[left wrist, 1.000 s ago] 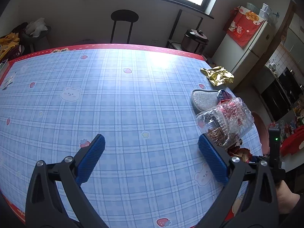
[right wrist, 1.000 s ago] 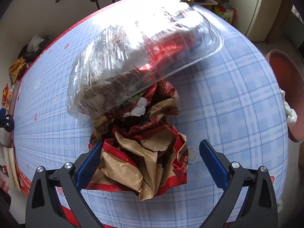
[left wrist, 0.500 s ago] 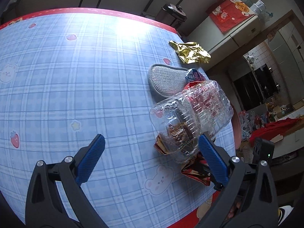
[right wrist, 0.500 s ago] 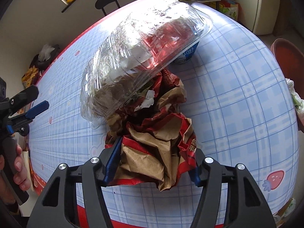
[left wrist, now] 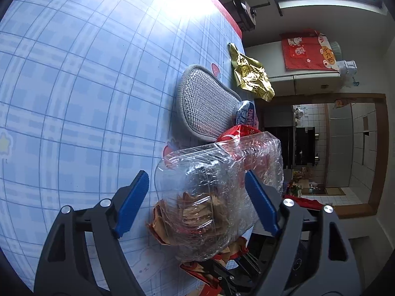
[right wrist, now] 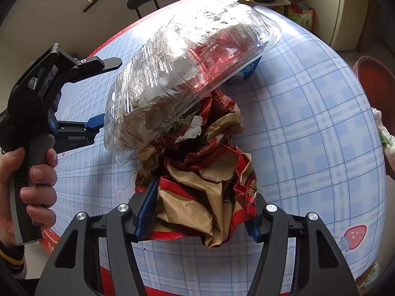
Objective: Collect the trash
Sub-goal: 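Grasp the clear plastic container with the left tool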
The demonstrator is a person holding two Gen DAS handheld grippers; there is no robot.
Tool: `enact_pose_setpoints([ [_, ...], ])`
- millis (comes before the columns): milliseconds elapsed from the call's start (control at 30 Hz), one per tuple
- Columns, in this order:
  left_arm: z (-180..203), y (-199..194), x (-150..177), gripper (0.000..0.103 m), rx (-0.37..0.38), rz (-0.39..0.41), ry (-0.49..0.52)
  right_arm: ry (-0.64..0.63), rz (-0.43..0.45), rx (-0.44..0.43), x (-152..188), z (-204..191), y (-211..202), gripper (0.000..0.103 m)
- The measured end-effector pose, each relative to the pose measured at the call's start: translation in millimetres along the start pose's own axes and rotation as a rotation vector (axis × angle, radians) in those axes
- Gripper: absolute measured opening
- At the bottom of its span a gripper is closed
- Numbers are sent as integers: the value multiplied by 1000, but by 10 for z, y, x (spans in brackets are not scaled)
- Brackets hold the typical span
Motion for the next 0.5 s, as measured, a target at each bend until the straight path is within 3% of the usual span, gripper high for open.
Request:
enact_pose_setpoints([
  [200, -42, 212, 22, 79, 44, -34, -49, 3, -7, 0, 2, 9, 15, 59],
  [300, -14, 193, 32, 69, 71, -43, -59, 6, -11, -2, -15, 11, 26, 59],
  [500, 178, -148, 81, 48, 70, -4, 51, 25, -14, -7, -48, 65, -3, 58],
])
Point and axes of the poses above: each gripper's, at about its wrist camera, not at the fingertips, and y roughly the way its jaws point, z to its right, x to its underside, the point moved 1 cm from there along y, roughly the way its jaws point, and after that the axes turned 7 degrees about z, right-handed, at the moved point
